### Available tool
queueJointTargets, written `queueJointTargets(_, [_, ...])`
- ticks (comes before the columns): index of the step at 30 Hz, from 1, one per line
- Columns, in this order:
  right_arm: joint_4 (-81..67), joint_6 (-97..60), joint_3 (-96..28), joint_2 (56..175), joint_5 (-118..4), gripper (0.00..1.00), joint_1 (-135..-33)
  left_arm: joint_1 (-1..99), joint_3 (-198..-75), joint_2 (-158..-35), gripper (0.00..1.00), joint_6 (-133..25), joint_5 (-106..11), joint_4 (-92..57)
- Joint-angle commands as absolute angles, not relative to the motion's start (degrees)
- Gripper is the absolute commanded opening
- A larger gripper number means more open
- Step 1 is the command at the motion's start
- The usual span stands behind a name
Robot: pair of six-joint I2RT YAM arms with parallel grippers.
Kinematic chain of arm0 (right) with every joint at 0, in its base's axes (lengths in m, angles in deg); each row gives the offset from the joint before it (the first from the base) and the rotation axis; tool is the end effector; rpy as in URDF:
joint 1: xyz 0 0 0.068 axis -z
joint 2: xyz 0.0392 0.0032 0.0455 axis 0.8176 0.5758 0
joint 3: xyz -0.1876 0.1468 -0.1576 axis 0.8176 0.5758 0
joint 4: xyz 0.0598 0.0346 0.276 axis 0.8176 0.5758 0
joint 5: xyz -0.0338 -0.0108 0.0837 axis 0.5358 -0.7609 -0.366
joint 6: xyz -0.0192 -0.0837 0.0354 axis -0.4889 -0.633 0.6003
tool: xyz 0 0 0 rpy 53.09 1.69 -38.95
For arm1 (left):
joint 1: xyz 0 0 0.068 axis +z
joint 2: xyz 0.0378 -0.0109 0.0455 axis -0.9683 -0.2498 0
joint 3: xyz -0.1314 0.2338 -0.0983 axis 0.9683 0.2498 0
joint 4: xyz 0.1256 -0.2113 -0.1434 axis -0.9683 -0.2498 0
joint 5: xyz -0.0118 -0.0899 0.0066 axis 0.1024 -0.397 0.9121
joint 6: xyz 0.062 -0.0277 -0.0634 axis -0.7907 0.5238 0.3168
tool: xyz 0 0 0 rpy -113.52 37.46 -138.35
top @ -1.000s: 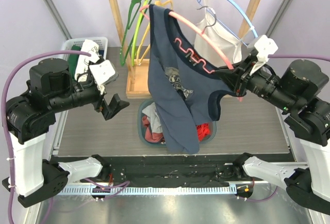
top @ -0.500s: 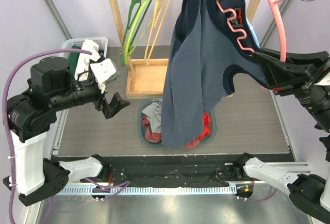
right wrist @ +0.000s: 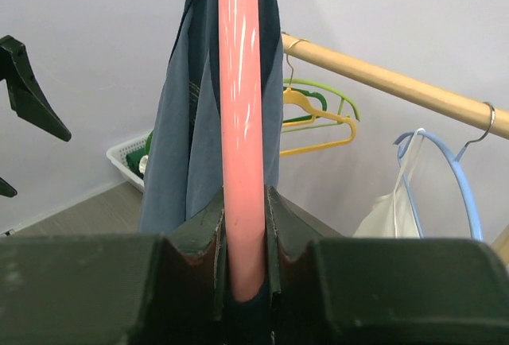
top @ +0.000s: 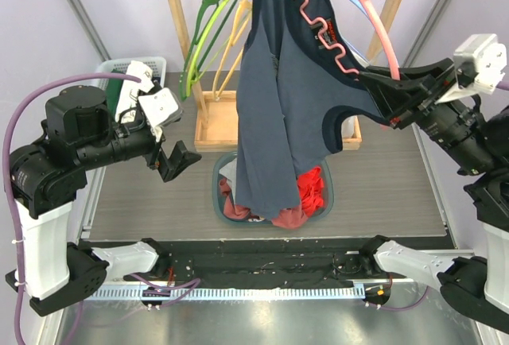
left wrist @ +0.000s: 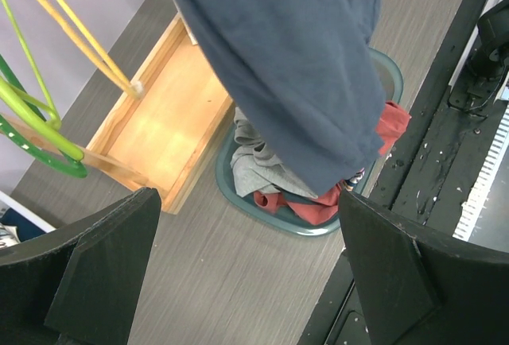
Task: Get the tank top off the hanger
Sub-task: Pick up the hanger from the clothesline.
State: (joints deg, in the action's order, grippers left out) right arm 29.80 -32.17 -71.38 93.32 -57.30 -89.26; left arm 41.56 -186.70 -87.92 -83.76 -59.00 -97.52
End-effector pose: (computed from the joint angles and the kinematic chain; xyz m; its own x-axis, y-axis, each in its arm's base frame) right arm 0.1051 0.0852 0.6494 0.3179 0.0702 -0.9455 -0.6288 0.7620 -0.1548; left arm 0.1160 -0.1119 0.5645 -0.0698 0.3928 -0.9170 0.8439 0.5135 0.1557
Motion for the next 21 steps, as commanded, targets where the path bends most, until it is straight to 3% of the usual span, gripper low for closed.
queueJointTargets(1, [23.02, -32.15, -75.17, 94.05, -57.04, 0.01, -89.39, 41.87, -188.35, -87.74, 1.0, -82.66, -60.24, -96.45])
queueJointTargets(7, [24.69, -31.62, -73.68, 93.35, -60.37, 0.01, -89.47, 41.96, -188.09, -87.56, 1.0, -82.83, -60.32, -96.45])
queueJointTargets(15, [40.76, -31.45, -75.0, 97.04, -73.63, 0.01, -89.47, 41.96, -188.26, -86.68, 1.0, -83.62, -61.82, -96.45])
queueJointTargets(21, [43.24, -30.39, -66.58, 93.8, -78.56, 0.01, -89.47, 41.96, -185.29, -82.48, 1.0, -86.08, -62.35, -94.17])
